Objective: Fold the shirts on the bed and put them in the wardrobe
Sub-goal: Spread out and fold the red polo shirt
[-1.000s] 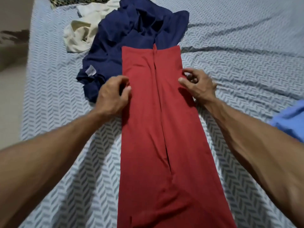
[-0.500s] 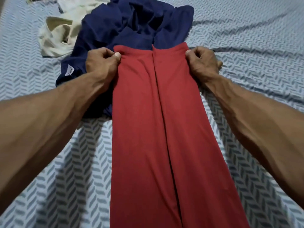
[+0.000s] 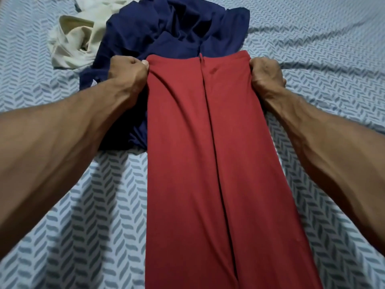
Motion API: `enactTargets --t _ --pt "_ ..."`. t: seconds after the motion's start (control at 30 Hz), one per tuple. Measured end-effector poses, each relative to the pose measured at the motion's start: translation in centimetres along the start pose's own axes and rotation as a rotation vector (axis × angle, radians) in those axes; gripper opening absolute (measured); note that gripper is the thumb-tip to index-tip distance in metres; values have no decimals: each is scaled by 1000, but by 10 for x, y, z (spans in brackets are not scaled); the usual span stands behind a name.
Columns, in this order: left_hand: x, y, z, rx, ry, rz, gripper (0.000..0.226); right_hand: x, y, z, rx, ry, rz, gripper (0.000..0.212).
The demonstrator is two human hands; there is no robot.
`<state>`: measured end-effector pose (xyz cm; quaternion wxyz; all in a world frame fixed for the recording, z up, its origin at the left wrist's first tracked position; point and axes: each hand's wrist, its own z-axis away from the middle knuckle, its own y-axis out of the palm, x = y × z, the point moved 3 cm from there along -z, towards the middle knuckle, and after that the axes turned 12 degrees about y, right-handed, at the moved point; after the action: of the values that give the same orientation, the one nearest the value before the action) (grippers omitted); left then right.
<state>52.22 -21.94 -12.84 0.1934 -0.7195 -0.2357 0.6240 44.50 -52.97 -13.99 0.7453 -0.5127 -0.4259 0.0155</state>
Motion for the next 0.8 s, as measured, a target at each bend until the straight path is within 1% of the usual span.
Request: enactTargets --t 0.1,0.13,0.2,0.23,0.27,0.33,0.4,0.47,0.53,0.6,0.63,0.7,0.8 --pt "-1 0 -5 22 -23 6 19 -3 4 -1 16 -21 -11 35" --pt "-1 -1 -6 26 -42 20 18 -4 6 1 19 -23 -25 37" --pt "-1 1 -9 66 -74 88 22 -5 8 4 33 -41 -57 51" --pt "-1 2 -9 112 -79 126 24 -6 9 5 36 -61 -59 53" --pt "0 4 -9 157 -66 150 26 -7 9 7 46 -71 -55 51" --pt "0 5 -9 198 -23 162 28 -7 10 8 93 -70 -81 40" --pt "-2 5 -6 200 11 188 21 -7 12 7 138 -78 -191 32" --pt "-10 -1 5 211 22 288 12 -4 8 12 174 -61 -300 28" --pt "-17 -13 20 200 4 392 12 1 0 21 216 -66 -349 23" --pt "-24 -34 33 150 -39 412 17 11 -23 42 257 -48 -453 16" --pt "-33 -44 40 144 -36 385 18 15 -42 50 256 -45 -486 16" --pt "-45 -58 53 176 21 320 19 19 -72 61 236 -79 -459 25" --pt "-66 -81 83 237 124 309 19 21 -119 87 238 -153 -405 32"
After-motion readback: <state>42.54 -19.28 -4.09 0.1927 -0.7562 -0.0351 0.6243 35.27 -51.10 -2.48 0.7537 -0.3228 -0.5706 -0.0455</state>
